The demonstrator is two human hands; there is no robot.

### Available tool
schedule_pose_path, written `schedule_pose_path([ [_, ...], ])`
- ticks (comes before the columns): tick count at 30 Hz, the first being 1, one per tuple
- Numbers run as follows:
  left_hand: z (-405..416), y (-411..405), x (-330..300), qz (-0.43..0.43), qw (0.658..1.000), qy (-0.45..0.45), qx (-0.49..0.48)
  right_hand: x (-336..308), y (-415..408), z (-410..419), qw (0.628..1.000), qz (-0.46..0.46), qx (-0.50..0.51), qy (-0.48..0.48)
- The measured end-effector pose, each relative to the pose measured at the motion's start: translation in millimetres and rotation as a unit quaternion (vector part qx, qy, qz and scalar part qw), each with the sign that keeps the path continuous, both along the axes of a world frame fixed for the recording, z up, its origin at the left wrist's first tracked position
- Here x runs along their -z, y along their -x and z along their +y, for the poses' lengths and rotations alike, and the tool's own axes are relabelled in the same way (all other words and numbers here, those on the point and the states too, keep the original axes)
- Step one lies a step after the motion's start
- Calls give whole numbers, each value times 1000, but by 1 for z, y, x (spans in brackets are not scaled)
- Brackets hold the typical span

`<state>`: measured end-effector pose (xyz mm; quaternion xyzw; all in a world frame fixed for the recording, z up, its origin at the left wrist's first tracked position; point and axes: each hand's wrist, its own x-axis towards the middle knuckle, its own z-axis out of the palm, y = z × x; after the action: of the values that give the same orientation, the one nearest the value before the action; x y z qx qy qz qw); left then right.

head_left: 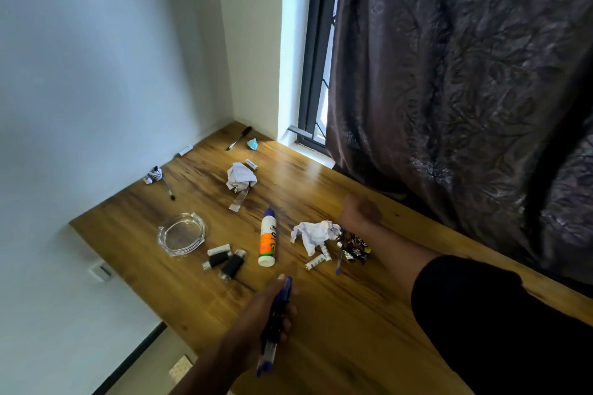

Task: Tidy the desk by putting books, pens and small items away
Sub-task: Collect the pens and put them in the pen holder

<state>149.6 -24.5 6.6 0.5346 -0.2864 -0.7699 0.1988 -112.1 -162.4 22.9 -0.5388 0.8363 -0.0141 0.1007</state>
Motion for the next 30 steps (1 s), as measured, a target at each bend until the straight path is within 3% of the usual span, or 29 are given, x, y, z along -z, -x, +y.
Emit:
schedule_pose_path([
  [10,-7,27,13,43,998,-32,16,-2,25,21,999,-36,31,-12],
  [22,-17,82,11,154,983,-85,43,-49,68,80,958,-246,123,85],
  [30,-13,115,2,163,981,-74,76,-58,18,131,923,-384,-1,33],
])
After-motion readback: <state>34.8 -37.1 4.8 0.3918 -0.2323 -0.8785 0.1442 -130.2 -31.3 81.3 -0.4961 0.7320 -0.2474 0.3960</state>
